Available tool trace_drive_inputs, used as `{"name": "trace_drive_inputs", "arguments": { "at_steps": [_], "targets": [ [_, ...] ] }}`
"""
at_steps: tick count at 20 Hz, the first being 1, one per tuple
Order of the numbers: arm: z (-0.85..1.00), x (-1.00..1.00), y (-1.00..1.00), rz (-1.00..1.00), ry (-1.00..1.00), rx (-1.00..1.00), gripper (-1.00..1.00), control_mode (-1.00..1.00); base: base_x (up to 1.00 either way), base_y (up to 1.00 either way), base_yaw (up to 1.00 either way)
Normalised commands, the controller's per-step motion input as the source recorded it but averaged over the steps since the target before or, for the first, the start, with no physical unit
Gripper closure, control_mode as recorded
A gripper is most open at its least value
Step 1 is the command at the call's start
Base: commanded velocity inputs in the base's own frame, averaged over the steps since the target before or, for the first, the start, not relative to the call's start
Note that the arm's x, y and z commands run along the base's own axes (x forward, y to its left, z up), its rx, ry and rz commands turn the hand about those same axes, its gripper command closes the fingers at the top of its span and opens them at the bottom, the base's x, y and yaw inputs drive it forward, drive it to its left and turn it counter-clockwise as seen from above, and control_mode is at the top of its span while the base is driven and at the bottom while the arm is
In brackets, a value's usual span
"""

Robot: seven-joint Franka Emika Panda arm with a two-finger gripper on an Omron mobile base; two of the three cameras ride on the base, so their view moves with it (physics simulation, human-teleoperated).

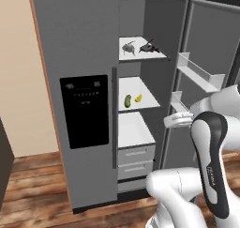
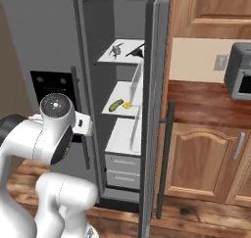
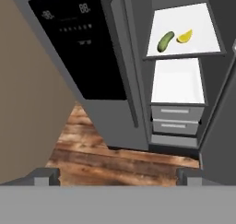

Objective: Gather the lemon wedge and cucumber from the fridge and place them on a tray on the dining counter. Then gather the fishs from the fridge and place them on the other tray.

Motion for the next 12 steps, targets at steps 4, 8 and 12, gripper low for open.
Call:
{"name": "trace_drive_inputs", "arguments": {
  "at_steps": [4, 8, 12],
  "targets": [
    [0.00, 0.00, 0.00, 0.00, 0.00, 0.00, -1.00, 1.00, 0.73, 0.00, -0.06],
    [0.00, 0.00, 0.00, 0.00, 0.00, 0.00, -1.00, 1.00, 0.67, 0.11, -0.09],
    [0.00, 0.00, 0.00, 0.00, 0.00, 0.00, -1.00, 1.00, 0.53, 0.00, -0.12]
  ]
}}
